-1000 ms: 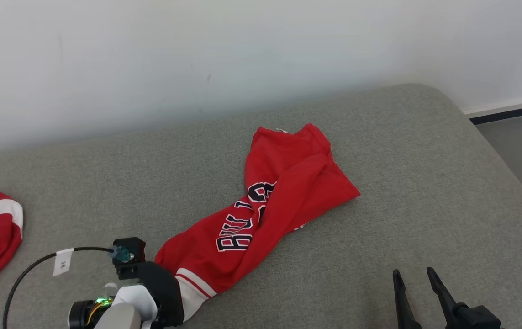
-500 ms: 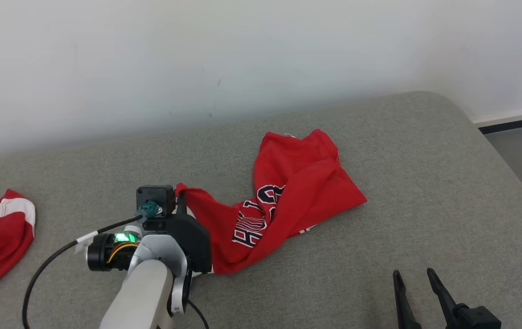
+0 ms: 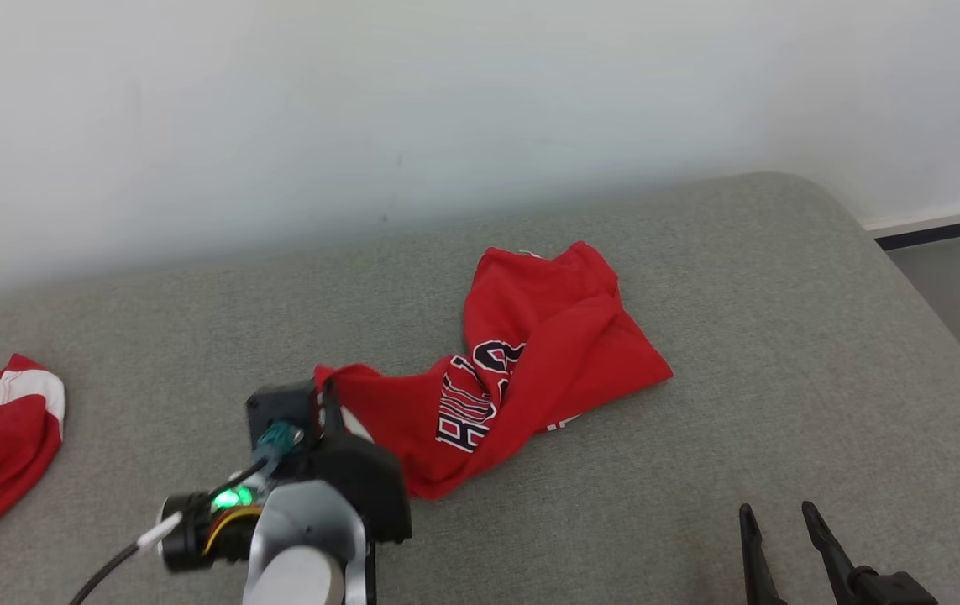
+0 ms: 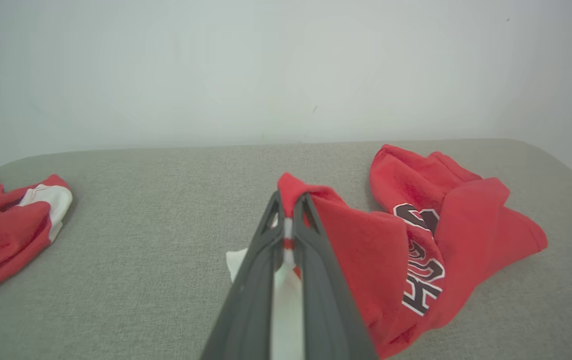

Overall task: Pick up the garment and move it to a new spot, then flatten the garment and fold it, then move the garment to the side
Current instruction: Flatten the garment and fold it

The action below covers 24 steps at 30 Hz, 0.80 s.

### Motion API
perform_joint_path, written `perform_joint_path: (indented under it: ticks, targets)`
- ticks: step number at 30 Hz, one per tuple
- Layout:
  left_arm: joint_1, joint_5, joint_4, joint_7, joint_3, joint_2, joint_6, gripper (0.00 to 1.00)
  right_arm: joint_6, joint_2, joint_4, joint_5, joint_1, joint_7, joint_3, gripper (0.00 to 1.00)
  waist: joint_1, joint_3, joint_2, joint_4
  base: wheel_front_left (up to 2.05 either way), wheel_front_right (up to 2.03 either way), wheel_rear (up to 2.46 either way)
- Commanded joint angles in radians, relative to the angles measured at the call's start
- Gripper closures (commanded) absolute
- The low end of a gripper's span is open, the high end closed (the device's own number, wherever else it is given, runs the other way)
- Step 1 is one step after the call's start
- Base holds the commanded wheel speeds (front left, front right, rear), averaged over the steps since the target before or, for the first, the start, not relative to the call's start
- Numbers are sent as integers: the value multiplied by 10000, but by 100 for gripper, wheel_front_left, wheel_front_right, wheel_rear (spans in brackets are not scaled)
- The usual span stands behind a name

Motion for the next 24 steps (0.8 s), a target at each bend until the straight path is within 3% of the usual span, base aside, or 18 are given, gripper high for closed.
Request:
perform_joint_path:
  ticks: [1, 4, 9, 12, 18, 19, 20, 24]
  targets:
    - [523, 198, -601, 289, 32, 184, 351, 100, -26, 31, -31, 96, 108, -37, -80, 0, 1, 17, 0, 99, 0, 0, 0]
    - [1340, 324, -1950, 1023, -98, 276, 802, 100, -26, 29, -56, 134, 160, -42, -209, 0, 1, 72, 0, 252, 0, 0, 0]
    - [1771, -111, -2766, 1925, -467, 180, 790, 100, -26, 31, -67, 180, -17, -70, -206, 0, 1, 260, 0, 415, 0, 0, 0]
    - [1049, -514, -1947, 1793, -600, 24, 612, 100, -26, 32, -56, 192, -210, -87, -114, 0, 1, 424, 0, 410, 0, 0, 0]
    - [-595, -1180, 1400, 681, -276, -60, 586, 100, -26, 31, 74, 198, -593, -114, 264, 0, 1, 760, 0, -13, 0, 0, 0]
    - [-866, -1289, 1873, 448, -172, -72, 630, 93, -26, 26, 86, 199, -614, -111, 261, 0, 1, 820, 0, -65, 0, 0, 0]
    - [-1090, -1403, 2377, 210, -74, -65, 644, 2, -26, 26, 98, 189, -634, -117, 227, 0, 1, 861, 0, -95, 0, 0, 0]
    - [-1769, -1680, 3901, -987, 150, -64, 342, 0, -26, 32, 142, 184, -700, -135, 186, 0, 1, 974, 0, -147, 0, 0, 0]
